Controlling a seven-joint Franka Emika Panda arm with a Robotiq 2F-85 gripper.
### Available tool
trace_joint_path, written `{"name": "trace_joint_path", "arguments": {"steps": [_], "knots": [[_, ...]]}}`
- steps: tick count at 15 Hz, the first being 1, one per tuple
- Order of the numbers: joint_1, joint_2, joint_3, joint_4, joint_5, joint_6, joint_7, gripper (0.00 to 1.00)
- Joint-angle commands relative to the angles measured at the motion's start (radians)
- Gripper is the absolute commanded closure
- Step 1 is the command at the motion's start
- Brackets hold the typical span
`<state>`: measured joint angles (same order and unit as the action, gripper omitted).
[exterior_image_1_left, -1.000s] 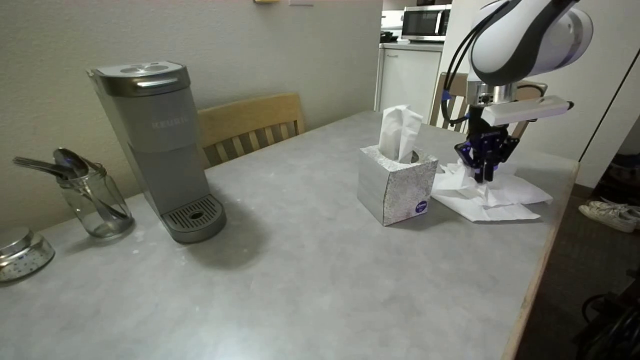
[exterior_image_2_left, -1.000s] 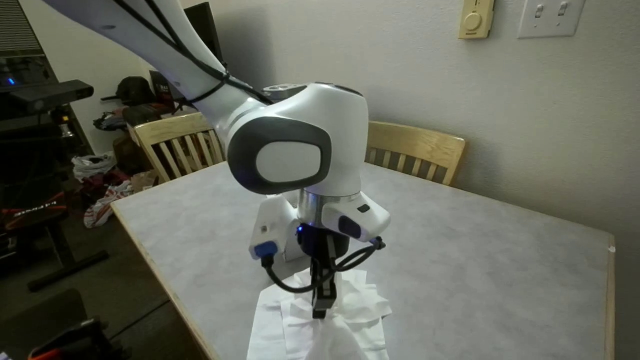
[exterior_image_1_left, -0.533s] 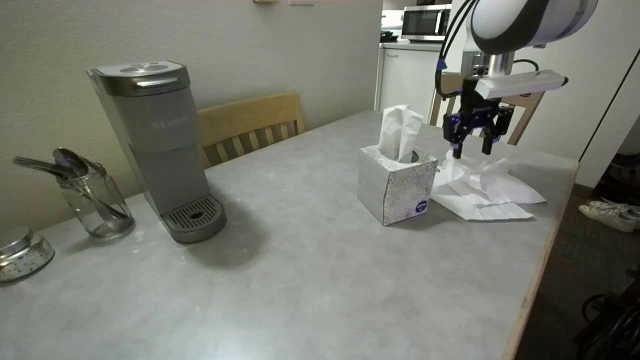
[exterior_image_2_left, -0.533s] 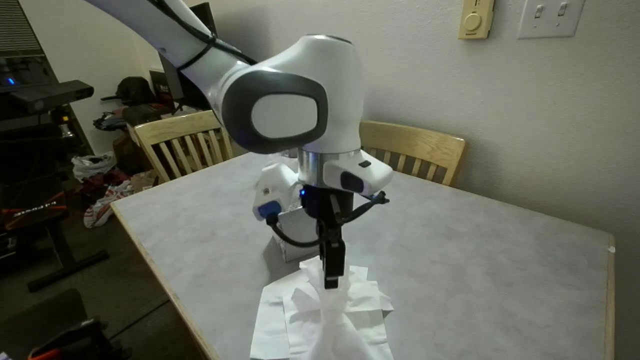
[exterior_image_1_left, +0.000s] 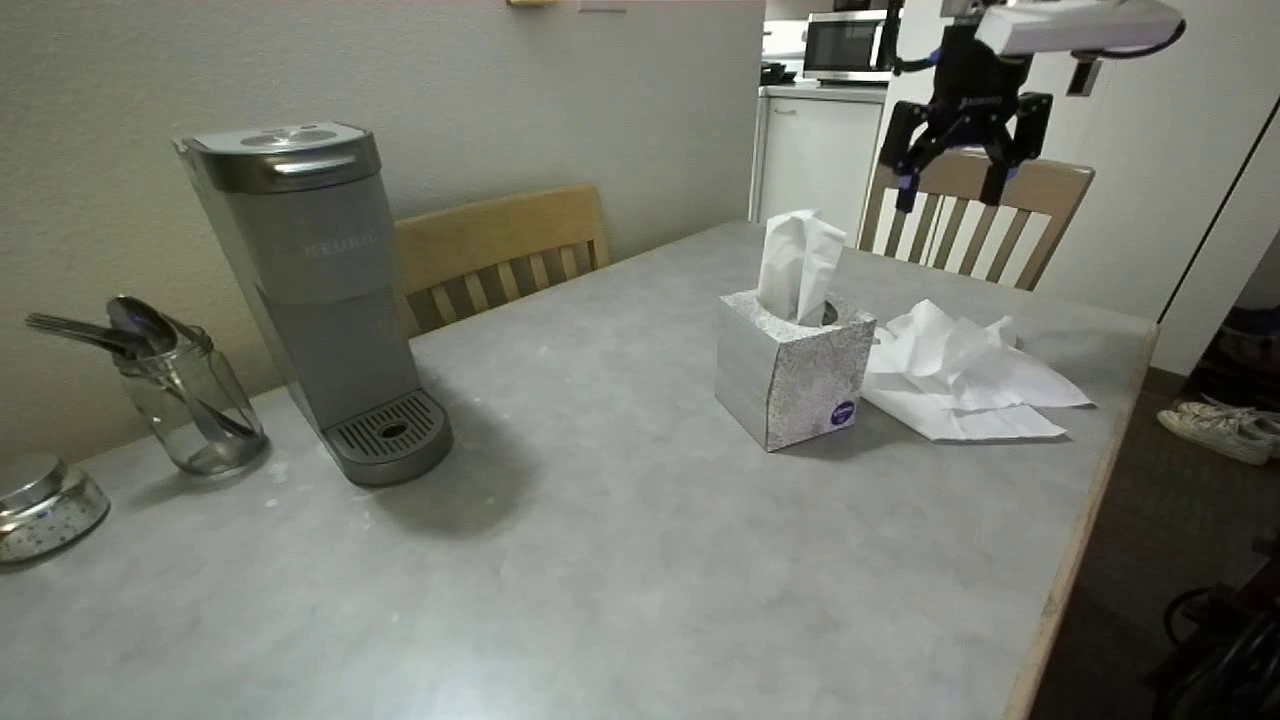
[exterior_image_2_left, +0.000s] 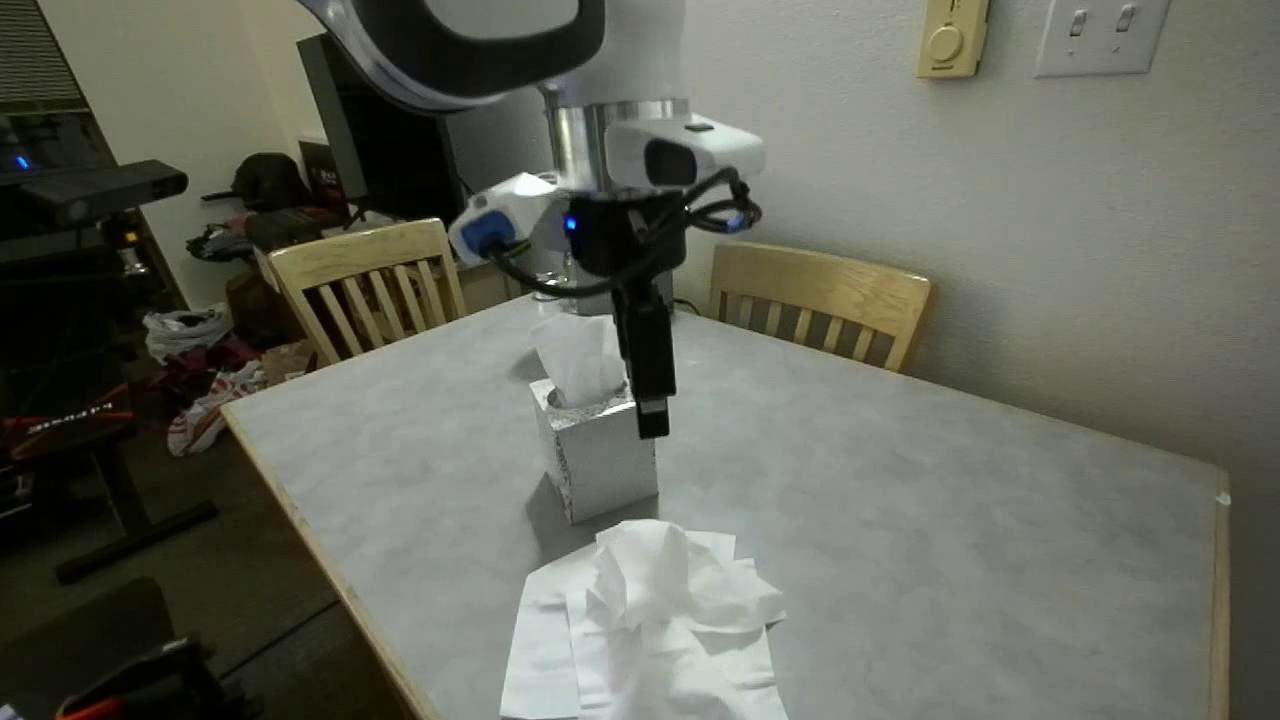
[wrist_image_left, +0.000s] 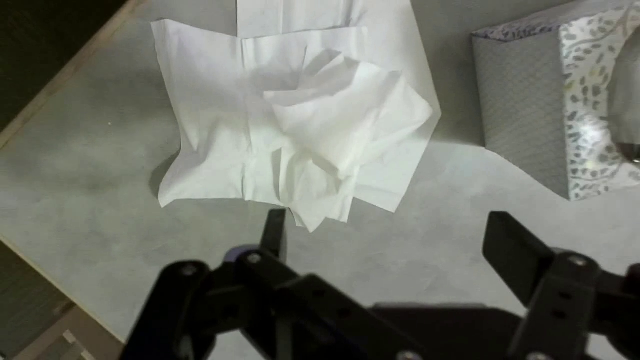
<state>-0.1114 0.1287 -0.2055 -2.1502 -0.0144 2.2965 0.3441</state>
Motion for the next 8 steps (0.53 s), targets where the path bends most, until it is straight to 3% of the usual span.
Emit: {"name": "trace_joint_path", "arguments": {"steps": [1,3,4,8], "knots": [[-0.002,-0.095,0.019,-0.004,-0.015,-0.095,0.004,0.00],[-0.003,-0.121,0.036,0.014,0.015,-0.157,-0.028,0.00],[-0.011,-0.097,0.032,0.007,-0.003,-0.104,-0.001,0.00],[-0.009,-0.125,0.045,0.009,0.001,-0.141,-0.005,0.00]]}}
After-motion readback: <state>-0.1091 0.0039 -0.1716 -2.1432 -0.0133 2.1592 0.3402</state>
